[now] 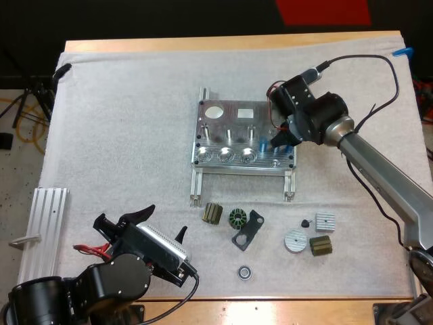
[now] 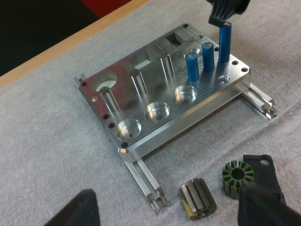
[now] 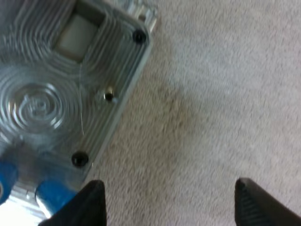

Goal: Load cells from left to right

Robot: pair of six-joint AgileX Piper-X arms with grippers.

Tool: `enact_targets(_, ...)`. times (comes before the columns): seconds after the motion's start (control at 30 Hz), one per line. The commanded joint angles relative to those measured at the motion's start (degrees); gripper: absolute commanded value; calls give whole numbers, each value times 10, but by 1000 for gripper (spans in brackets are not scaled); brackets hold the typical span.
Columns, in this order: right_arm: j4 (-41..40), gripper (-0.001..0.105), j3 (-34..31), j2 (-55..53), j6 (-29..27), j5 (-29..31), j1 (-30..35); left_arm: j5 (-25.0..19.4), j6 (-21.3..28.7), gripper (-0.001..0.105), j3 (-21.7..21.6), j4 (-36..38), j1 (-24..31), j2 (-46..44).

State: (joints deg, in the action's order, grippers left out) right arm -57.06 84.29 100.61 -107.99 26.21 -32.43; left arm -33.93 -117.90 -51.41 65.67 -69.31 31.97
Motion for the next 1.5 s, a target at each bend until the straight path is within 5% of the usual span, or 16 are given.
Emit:
enact_targets(0.0, -13, 58, 2, -8, -4, -11, 2, -10, -2, 62, -1, -4, 0, -1)
enact_targets(0.57, -6, 58, 2, -23, 2, -41, 1, -10, 13, 62, -1, -4, 0, -1)
enact_targets(0.97, 11, 58, 2, -129, 2, -167, 1, 0, 74, 61, -1, -101, 21, 9)
enact_targets(1.17, 11, 58, 2, -178, 2, -212, 1, 105, 168, 61, -1, -191, 161, 19)
enact_targets(1.47, 47, 58, -2, -197, 2, -237, 18, 374, 212, 61, -1, -317, 450, 99)
